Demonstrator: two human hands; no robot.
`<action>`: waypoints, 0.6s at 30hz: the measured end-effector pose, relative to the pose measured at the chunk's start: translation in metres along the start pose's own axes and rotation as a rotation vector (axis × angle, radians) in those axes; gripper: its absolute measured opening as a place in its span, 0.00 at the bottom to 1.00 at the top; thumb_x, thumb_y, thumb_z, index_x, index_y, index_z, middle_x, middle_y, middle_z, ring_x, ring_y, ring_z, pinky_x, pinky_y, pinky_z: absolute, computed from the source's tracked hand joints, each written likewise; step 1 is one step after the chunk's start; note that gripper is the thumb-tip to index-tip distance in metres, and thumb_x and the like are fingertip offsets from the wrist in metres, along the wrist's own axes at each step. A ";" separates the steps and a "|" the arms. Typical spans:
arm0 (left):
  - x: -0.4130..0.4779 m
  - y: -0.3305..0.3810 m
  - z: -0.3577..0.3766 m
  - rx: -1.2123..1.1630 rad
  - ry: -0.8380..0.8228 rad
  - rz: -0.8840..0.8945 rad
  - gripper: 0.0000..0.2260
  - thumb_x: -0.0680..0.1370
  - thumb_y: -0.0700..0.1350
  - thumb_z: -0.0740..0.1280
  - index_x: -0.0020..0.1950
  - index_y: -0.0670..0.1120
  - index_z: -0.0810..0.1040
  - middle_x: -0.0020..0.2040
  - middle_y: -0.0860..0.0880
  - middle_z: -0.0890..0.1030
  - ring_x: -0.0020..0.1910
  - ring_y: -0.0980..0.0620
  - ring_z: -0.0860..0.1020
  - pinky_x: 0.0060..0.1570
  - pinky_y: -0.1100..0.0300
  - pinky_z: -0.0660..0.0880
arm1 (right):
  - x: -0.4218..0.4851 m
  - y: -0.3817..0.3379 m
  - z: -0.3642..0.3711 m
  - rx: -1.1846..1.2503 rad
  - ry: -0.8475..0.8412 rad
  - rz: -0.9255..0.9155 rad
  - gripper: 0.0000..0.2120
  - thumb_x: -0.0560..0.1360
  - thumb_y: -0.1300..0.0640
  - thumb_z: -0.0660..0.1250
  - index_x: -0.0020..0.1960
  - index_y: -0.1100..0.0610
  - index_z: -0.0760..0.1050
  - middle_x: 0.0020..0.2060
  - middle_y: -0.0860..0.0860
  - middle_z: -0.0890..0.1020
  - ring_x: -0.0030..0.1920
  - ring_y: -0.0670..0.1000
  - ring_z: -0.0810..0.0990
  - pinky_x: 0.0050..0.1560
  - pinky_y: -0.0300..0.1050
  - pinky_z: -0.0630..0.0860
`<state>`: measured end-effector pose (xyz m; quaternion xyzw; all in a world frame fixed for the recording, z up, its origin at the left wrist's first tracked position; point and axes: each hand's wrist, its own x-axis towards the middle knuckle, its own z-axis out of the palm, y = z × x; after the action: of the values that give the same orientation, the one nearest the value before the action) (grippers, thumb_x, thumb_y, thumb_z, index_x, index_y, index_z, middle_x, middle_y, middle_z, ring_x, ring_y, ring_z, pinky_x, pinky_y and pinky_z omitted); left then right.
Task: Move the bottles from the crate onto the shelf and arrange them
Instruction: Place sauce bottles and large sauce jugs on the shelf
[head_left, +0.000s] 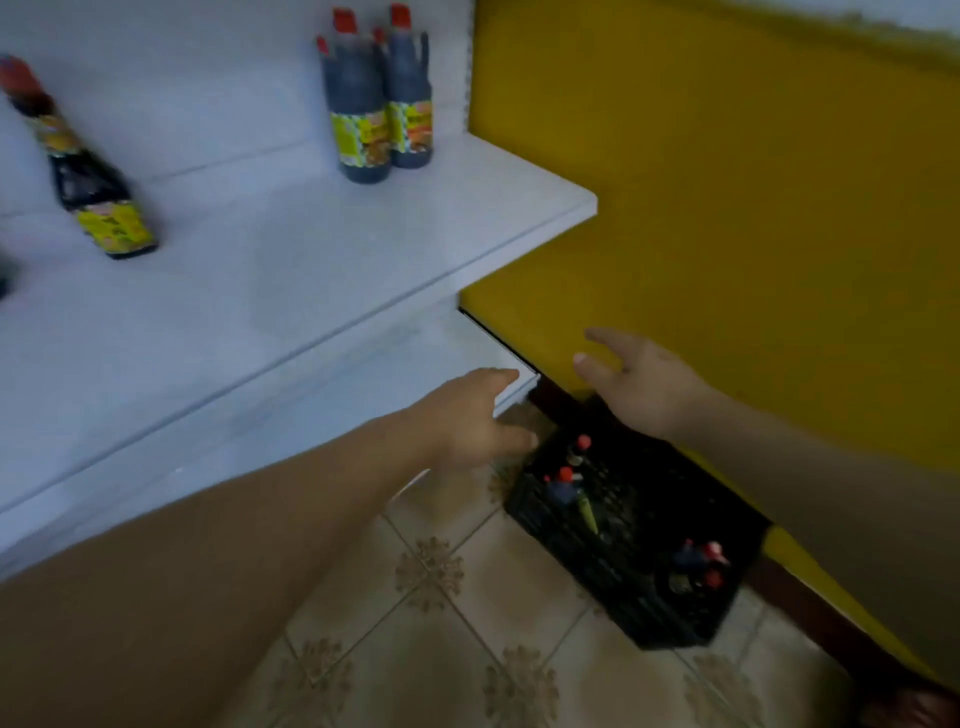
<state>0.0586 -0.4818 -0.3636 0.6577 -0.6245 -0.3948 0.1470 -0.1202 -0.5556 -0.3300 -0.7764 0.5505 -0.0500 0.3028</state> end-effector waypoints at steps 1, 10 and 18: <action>0.015 0.015 0.019 -0.002 -0.041 -0.007 0.34 0.76 0.52 0.67 0.77 0.49 0.54 0.76 0.50 0.57 0.74 0.52 0.58 0.64 0.68 0.57 | -0.004 0.030 -0.009 -0.010 -0.008 0.029 0.30 0.80 0.39 0.54 0.77 0.49 0.55 0.77 0.50 0.58 0.75 0.56 0.60 0.70 0.51 0.61; 0.114 0.094 0.207 0.050 -0.344 -0.017 0.39 0.74 0.54 0.70 0.78 0.50 0.51 0.77 0.51 0.54 0.76 0.50 0.53 0.74 0.53 0.55 | -0.055 0.249 -0.021 0.111 -0.038 0.325 0.29 0.81 0.41 0.53 0.78 0.52 0.53 0.77 0.52 0.57 0.75 0.56 0.59 0.72 0.53 0.62; 0.172 0.064 0.266 0.070 -0.448 -0.153 0.37 0.72 0.54 0.71 0.76 0.51 0.58 0.73 0.50 0.64 0.70 0.48 0.65 0.68 0.51 0.67 | -0.059 0.341 0.013 0.169 -0.094 0.500 0.29 0.81 0.42 0.54 0.77 0.53 0.55 0.75 0.52 0.60 0.74 0.54 0.61 0.70 0.46 0.61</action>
<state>-0.1897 -0.5744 -0.5491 0.6039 -0.6030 -0.5190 -0.0483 -0.4188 -0.5699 -0.5048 -0.5897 0.7044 0.0166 0.3947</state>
